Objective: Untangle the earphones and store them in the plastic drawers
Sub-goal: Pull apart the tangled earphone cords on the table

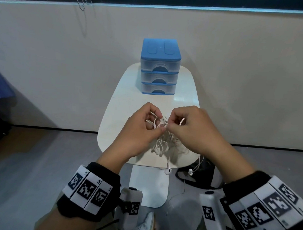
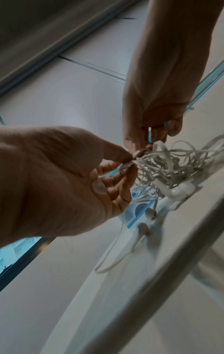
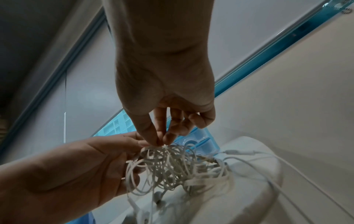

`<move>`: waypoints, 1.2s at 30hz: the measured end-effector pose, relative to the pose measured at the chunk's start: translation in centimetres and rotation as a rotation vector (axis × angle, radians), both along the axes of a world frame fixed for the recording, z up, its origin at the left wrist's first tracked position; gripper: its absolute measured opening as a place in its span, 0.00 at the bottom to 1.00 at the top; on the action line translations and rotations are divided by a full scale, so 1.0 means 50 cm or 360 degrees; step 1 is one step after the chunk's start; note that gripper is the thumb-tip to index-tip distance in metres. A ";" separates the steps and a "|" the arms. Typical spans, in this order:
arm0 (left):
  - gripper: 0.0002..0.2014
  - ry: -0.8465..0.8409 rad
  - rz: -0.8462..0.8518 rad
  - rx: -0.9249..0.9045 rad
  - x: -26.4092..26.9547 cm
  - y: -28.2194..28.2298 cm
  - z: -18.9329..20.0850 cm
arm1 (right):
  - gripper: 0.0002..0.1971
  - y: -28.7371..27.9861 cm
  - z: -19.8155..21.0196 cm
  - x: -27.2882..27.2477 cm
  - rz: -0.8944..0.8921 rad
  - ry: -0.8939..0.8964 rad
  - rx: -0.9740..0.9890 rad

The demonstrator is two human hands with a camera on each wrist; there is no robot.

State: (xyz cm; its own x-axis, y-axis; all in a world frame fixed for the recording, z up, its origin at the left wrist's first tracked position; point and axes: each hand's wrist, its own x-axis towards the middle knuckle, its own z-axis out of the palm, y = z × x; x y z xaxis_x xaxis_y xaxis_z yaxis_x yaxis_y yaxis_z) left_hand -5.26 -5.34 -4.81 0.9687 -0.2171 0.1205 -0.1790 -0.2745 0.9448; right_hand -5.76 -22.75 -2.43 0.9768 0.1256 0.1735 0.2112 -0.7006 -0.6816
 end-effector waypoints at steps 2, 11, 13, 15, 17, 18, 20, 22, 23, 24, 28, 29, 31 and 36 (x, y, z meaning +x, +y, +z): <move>0.15 0.0050 -0.0016 0.0053 -0.002 -0.002 0.000 | 0.09 0.003 0.010 -0.001 0.0025 0.0078 0.0087; 0.16 0.0089 -0.0093 0.0158 -0.019 0.001 -0.007 | 0.10 -0.016 0.023 -0.008 0.0160 0.0592 -0.0014; 0.17 0.0112 -0.0158 0.0182 -0.022 0.000 -0.009 | 0.10 -0.013 0.028 -0.013 0.0189 0.0698 0.0070; 0.18 0.0135 -0.0187 0.0183 -0.024 0.000 -0.009 | 0.07 -0.012 0.032 -0.014 0.0210 0.0749 0.0204; 0.19 0.0147 -0.0189 0.0184 -0.025 0.001 -0.006 | 0.07 -0.014 0.036 -0.014 0.0211 0.0776 0.0346; 0.20 0.0150 -0.0192 0.0193 -0.025 0.002 -0.004 | 0.07 -0.014 0.038 -0.014 0.0207 0.0778 0.0406; 0.20 0.0149 -0.0199 0.0218 -0.027 0.004 0.000 | 0.08 -0.013 0.037 -0.014 0.0197 0.0759 0.0473; 0.19 0.0158 -0.0176 0.0220 -0.028 0.005 0.002 | 0.10 -0.010 0.028 -0.014 0.0188 0.0709 0.0462; 0.18 0.0166 -0.0167 0.0222 -0.030 0.005 0.002 | 0.10 -0.009 0.023 -0.015 0.0197 0.0689 0.0438; 0.18 0.0174 -0.0170 0.0232 -0.032 0.005 0.002 | 0.09 -0.008 0.019 -0.017 0.0229 0.0690 0.0400; 0.19 0.0203 -0.0258 0.0319 -0.039 0.006 -0.002 | 0.08 -0.004 0.028 -0.033 0.0478 0.0856 0.0230; 0.19 0.0204 -0.0279 0.0325 -0.041 0.007 -0.002 | 0.08 -0.005 0.031 -0.034 0.0486 0.0885 0.0231; 0.19 0.0203 -0.0307 0.0319 -0.042 0.007 -0.001 | 0.08 -0.008 0.037 -0.034 0.0450 0.0914 0.0239; 0.20 0.0198 -0.0296 0.0283 -0.037 0.003 0.008 | 0.10 -0.016 0.037 -0.026 0.0299 0.0978 0.0500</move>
State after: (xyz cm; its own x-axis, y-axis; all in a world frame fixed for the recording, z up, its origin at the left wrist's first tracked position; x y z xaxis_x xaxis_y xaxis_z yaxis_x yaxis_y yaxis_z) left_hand -7.10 -5.21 -4.42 0.9153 -0.3992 -0.0530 -0.1273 -0.4115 0.9025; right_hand -7.08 -23.54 -0.59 0.8761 0.3360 -0.3456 -0.1781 -0.4408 -0.8798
